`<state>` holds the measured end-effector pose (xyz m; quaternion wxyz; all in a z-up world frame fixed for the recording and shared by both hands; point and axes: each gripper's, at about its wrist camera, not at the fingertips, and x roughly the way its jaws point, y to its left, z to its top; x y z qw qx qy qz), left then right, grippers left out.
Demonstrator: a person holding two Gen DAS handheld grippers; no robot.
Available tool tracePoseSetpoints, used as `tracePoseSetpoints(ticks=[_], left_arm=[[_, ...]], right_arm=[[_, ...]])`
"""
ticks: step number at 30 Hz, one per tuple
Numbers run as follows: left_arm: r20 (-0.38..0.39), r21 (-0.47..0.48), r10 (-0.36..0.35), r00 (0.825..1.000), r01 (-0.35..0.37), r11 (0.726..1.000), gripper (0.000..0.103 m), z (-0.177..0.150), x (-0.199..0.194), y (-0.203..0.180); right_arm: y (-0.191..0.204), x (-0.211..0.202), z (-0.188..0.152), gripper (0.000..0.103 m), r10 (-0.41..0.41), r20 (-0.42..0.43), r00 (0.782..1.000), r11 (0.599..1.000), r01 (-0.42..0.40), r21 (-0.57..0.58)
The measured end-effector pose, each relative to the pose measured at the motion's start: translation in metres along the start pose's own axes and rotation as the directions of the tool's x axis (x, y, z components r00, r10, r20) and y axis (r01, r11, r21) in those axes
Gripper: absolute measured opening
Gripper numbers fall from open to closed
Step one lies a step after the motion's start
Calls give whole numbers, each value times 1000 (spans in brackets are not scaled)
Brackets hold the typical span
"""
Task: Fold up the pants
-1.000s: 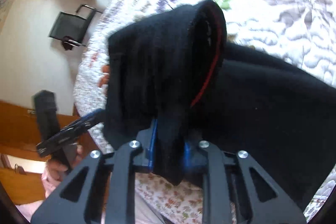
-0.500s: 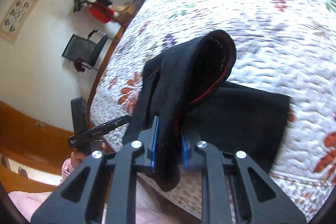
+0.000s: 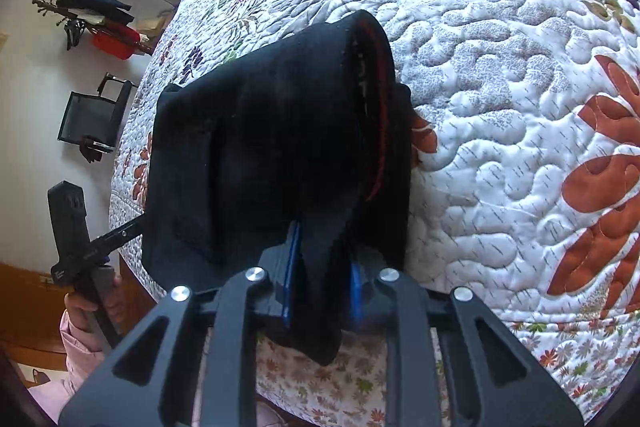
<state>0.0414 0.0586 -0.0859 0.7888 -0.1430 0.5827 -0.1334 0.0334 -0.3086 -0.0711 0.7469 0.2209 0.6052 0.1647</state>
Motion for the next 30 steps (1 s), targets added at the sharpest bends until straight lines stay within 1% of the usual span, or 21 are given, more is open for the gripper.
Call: tracePoseSetpoints(ticks=[1, 3, 4, 6, 8, 9, 12, 13, 14, 16, 19, 20, 21, 22, 23, 24, 25, 26, 27, 28, 30], left_arm=[[10, 3, -6, 1000, 6, 1000, 94, 6, -2, -2], [27, -3, -35, 999, 35, 999, 94, 22, -6, -3], [39, -10, -53, 998, 53, 999, 94, 34, -9, -1], [49, -13, -63, 997, 64, 998, 94, 52, -10, 2], [40, -10, -62, 997, 62, 998, 94, 77, -6, 6], [27, -4, -66, 997, 66, 998, 94, 90, -2, 7], [-12, 6, -69, 998, 69, 998, 94, 121, 15, 9], [-34, 5, -61, 998, 61, 998, 94, 126, 21, 10], [-51, 6, -59, 997, 59, 998, 94, 123, 25, 12], [-95, 5, -94, 991, 95, 996, 94, 128, 39, 12], [-104, -44, -173, 979, 169, 985, 92, 129, 47, 18], [-99, -65, -196, 976, 190, 980, 90, 129, 48, 21], [-94, -82, -218, 971, 210, 974, 71, 130, 50, 22], [-103, -116, -263, 959, 251, 961, 51, 129, 54, 23], [-99, -131, -247, 964, 233, 964, 46, 127, 54, 24], [-95, -121, -230, 969, 218, 968, 42, 127, 55, 20], [-85, -85, -206, 975, 199, 976, 36, 125, 51, 15], [-71, -67, -191, 979, 186, 980, 34, 122, 46, 13], [-51, -70, -187, 981, 184, 980, 30, 120, 42, 12], [-21, -98, -207, 978, 204, 974, 28, 117, 35, 14], [5, -98, -211, 978, 210, 973, 27, 114, 29, 18]], right_arm=[[1, -1, 0, 25, -2, -7, 1000, 1000, 2, -13], [4, -4, 3, 36, -22, -26, 999, 999, 21, -42], [6, -8, 4, 39, -25, -27, 999, 998, 24, -51], [10, -21, 9, 45, -21, -1, 1000, 998, 21, -59], [12, -33, 17, 51, -1, 29, 1000, 999, 2, -52], [14, -38, 23, 52, 3, 48, 999, 999, -1, -49], [18, -40, 43, 52, 5, 59, 998, 999, -2, -48], [18, -38, 50, 53, -1, 60, 998, 999, 4, -46], [18, -36, 57, 55, -6, 58, 998, 999, 9, -42], [15, -28, 72, 55, -12, 39, 999, 1000, 13, -23], [12, -13, 87, 52, -14, 9, 1000, 1000, 14, -3], [10, -9, 89, 40, 0, 5, 1000, 1000, 0, 9], [7, -7, 92, 31, 33, 3, 999, 999, -33, 20], [6, -7, 92, 29, 65, 4, 998, 997, -65, 28], [7, -9, 92, 24, 76, 21, 997, 997, -76, 27], [10, -12, 91, 21, 81, 32, 996, 997, -82, 14], [12, -16, 90, 19, 90, 44, 995, 996, -90, 1], [14, -20, 89, 17, 100, 58, 993, 995, -99, -8], [15, -24, 88, 16, 112, 74, 991, 994, -111, -15], [16, -27, 87, 16, 117, 89, 989, 993, -115, -21], [13, -26, 87, 15, 115, 109, 987, 993, -114, -19]])
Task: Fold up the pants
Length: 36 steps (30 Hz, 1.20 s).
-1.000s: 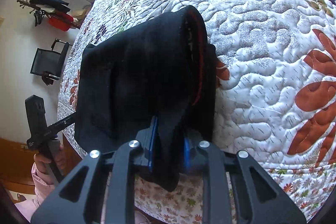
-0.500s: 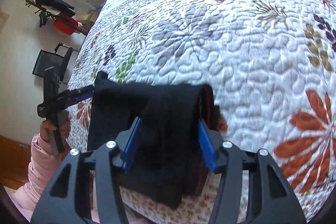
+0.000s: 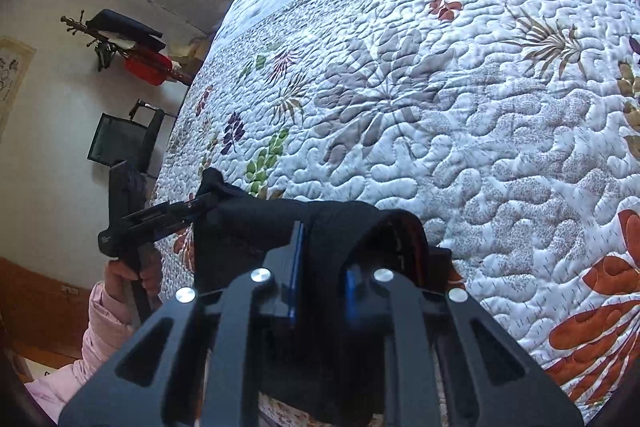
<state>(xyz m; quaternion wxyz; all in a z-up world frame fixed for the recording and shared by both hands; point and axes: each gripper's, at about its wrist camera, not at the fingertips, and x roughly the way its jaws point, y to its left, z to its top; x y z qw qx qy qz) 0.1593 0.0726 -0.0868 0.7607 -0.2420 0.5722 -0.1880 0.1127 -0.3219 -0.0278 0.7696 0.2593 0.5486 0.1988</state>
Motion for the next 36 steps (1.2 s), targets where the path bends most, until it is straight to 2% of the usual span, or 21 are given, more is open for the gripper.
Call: tracePoseSetpoints(ticks=[2, 5, 8, 9, 12, 16, 20, 22, 24, 29, 30, 32, 34, 35, 36], left_arm=[[14, 37, 52, 999, -52, 998, 27, -5, 8, -1], [10, 42, 109, 994, -109, 993, 31, -6, 28, 2], [2, 62, 137, 991, -137, 989, 36, -2, 27, -5], [2, 74, 142, 990, -142, 987, 41, -2, 25, -8], [1, 70, 156, 988, -156, 985, 69, -8, 8, -9], [-35, 58, 89, 995, -87, 995, 78, -43, -15, -3], [-61, 38, 29, 998, -27, 999, 78, -89, -23, 4], [-73, 11, 7, 997, -7, 1000, 78, -106, -20, 7], [-94, 6, -16, 995, 17, 1000, 78, -119, -15, 6], [-93, 64, 52, 994, -46, 997, 84, -125, -5, -13], [-97, 71, 69, 993, -63, 996, 84, -125, -3, -16], [-97, 87, 92, 991, -83, 993, 83, -125, -3, -18], [-85, 77, 112, 990, -106, 991, 68, -126, -7, -17], [-81, 73, 119, 990, -113, 991, 64, -127, -10, -18], [-73, 72, 134, 988, -129, 989, 52, -130, -13, -18]], right_arm=[[-9, 8, -2, 15, -5, -8, 1000, 1000, 5, 20], [-28, 38, -7, 15, -97, -57, 994, 994, 99, 45], [-37, 38, -6, 17, -54, -46, 997, 993, 58, 103], [-35, 35, -6, 21, -52, -46, 998, 994, 56, 92], [-24, 16, -11, 33, -53, -30, 998, 997, 55, 55], [-12, -13, -44, 35, -61, -35, 998, 998, 61, 7], [-12, -32, -90, 35, -35, -48, 998, 999, 36, 9], [-13, -34, -103, 35, -2, -55, 998, 1000, 3, 24], [-11, -33, -113, 35, -12, -58, 998, 1000, 13, 14], [-1, -18, -113, 34, 17, -91, 996, 1000, -18, -17], [3, -13, -112, 28, 6, -94, 996, 999, -9, -32], [5, -6, -111, 22, -13, -105, 994, 999, 8, -52], [8, -6, -109, 9, -2, -106, 994, 998, -4, -61], [11, -10, -109, 5, 16, -103, 995, 997, -23, -68], [12, -14, -109, 5, 24, -95, 995, 997, -31, -71]])
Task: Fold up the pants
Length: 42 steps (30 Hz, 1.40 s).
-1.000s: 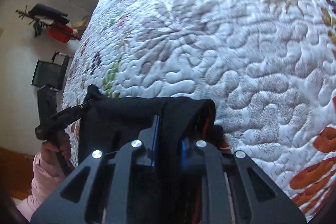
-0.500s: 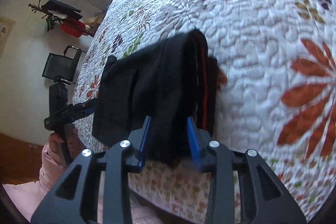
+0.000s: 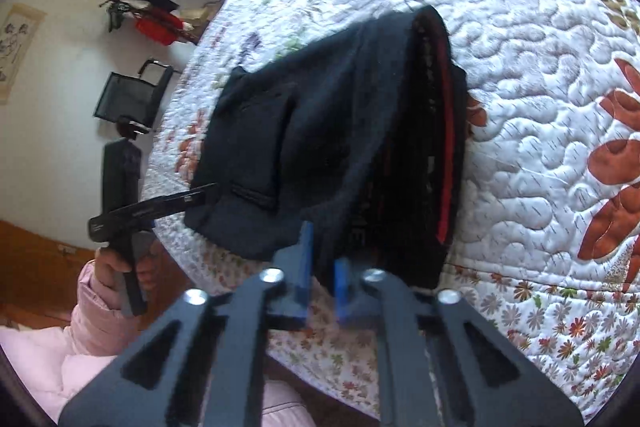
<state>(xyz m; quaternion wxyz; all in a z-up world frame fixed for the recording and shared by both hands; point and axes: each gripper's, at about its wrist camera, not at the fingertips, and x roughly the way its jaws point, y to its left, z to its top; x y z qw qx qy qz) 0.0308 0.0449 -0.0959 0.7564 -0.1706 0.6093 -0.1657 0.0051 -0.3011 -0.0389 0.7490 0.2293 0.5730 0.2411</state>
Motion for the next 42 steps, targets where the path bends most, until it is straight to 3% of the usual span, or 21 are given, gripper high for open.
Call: tracePoseSetpoints(ticks=[3, 6, 11, 13, 15, 19, 22, 24, 25, 29, 34, 36, 41, 42], left_arm=[[9, 12, -1, 1000, 1, 1000, 49, -2, -5, 1], [-3, 56, 54, 999, -53, 997, 50, -4, 11, 0], [-8, 57, 35, 999, -35, 998, 53, -4, 13, 1], [-5, 63, 64, 998, -63, 996, 60, -4, 7, -2], [17, 89, 129, 992, -130, 987, 67, -5, 0, -11], [48, 142, 215, 975, -220, 965, 76, -11, -6, -32], [62, 146, 243, 968, -250, 957, 78, -14, -10, -45], [80, 154, 246, 966, -256, 954, 80, -18, -16, -52], [87, 155, 243, 966, -255, 955, 82, -20, -18, -55], [116, 159, 255, 960, -271, 949, 84, -23, -22, -65], [129, 168, 243, 961, -263, 950, 84, -26, -29, -71], [141, 178, 243, 960, -266, 947, 84, -29, -31, -77], [160, 186, 246, 956, -274, 944, 84, -30, -31, -83], [166, 188, 249, 954, -278, 942, 84, -31, -32, -85]], right_arm=[[1, -7, -3, 5, -22, -4, 1000, 1000, 22, -2], [-15, 14, -8, 5, -86, -63, 994, 996, 88, 32], [-32, 25, -14, 5, -52, -63, 997, 994, 58, 95], [-26, 19, -14, 8, -64, -55, 996, 995, 68, 78], [-21, 11, -15, 20, -99, -46, 994, 994, 101, 51], [0, -2, -16, 22, -208, -24, 978, 978, 207, -5], [7, -7, -13, 27, -260, -6, 966, 966, 260, -12], [12, -12, -13, 46, -281, 12, 960, 960, 281, -5], [13, -13, -13, 49, -287, 18, 958, 958, 287, 2], [10, -16, -11, 52, -299, 28, 954, 954, 298, 34], [13, -2, -12, 49, -284, 2, 959, 958, 284, 27], [10, 6, -12, 35, -271, -15, 963, 962, 271, 35], [8, 13, -14, 12, -300, -30, 954, 954, 300, 13], [6, 13, -15, 12, -298, -33, 954, 954, 299, 21]])
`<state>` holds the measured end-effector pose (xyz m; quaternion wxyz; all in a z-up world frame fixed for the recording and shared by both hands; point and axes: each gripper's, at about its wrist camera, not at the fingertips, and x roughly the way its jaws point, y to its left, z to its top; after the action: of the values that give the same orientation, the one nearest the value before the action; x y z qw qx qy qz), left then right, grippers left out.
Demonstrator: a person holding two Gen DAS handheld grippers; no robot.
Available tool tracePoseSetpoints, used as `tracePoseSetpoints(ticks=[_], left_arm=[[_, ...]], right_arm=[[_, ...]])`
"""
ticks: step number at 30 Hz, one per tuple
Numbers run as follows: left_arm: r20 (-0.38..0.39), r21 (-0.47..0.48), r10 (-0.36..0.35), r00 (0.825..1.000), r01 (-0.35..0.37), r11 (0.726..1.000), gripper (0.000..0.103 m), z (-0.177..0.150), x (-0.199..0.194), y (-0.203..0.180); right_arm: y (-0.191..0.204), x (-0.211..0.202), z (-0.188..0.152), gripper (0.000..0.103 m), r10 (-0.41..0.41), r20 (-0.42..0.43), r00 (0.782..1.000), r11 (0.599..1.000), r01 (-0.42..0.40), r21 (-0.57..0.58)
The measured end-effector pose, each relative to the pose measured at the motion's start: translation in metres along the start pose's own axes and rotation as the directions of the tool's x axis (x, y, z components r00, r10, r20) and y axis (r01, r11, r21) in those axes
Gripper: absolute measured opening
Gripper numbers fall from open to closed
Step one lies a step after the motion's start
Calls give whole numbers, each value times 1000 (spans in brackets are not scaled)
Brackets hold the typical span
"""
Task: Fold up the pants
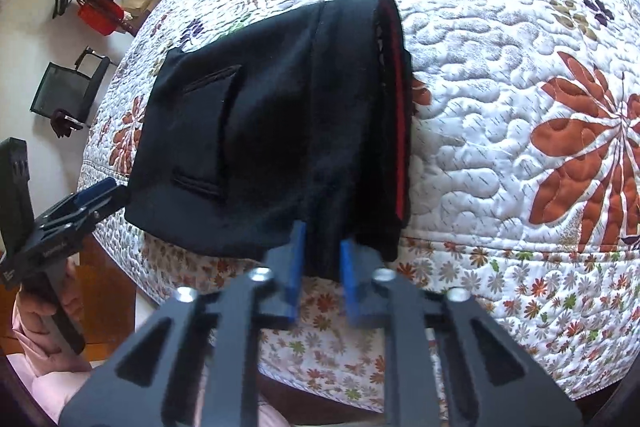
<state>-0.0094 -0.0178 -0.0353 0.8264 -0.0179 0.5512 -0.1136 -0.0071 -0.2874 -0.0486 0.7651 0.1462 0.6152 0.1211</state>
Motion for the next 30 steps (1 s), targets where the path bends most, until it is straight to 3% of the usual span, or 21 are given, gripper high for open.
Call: tracePoseSetpoints(ticks=[14, 16, 18, 21, 24, 28, 30], left_arm=[[18, 40, 11, 1000, -12, 999, 88, 2, 3, -4], [2, 32, -11, 1000, 11, 999, 89, 4, 8, 3], [-20, -3, -52, 998, 52, 999, 90, 7, 12, 17], [-61, -72, -97, 993, 93, 993, 90, 15, 26, 47], [-103, -76, -104, 989, 97, 992, 90, 23, 45, 64], [-123, -101, -218, 968, 206, 973, 90, 26, 58, 64], [-137, -98, -221, 966, 209, 973, 90, 28, 66, 61]], right_arm=[[-5, 14, -4, 11, -2, -15, 1000, 1000, 2, 14], [-6, 7, -4, 17, 17, 1, 1000, 1000, -17, 20], [-8, -3, -4, 38, 35, 24, 999, 999, -36, 35], [-13, -15, 1, 60, 12, 55, 998, 999, -14, 39], [-20, -14, 8, 66, 10, 49, 999, 998, -12, 57], [-24, 3, 17, 69, 15, 4, 1000, 998, -15, 60], [-24, 11, 19, 70, 16, -16, 1000, 998, -15, 53]])
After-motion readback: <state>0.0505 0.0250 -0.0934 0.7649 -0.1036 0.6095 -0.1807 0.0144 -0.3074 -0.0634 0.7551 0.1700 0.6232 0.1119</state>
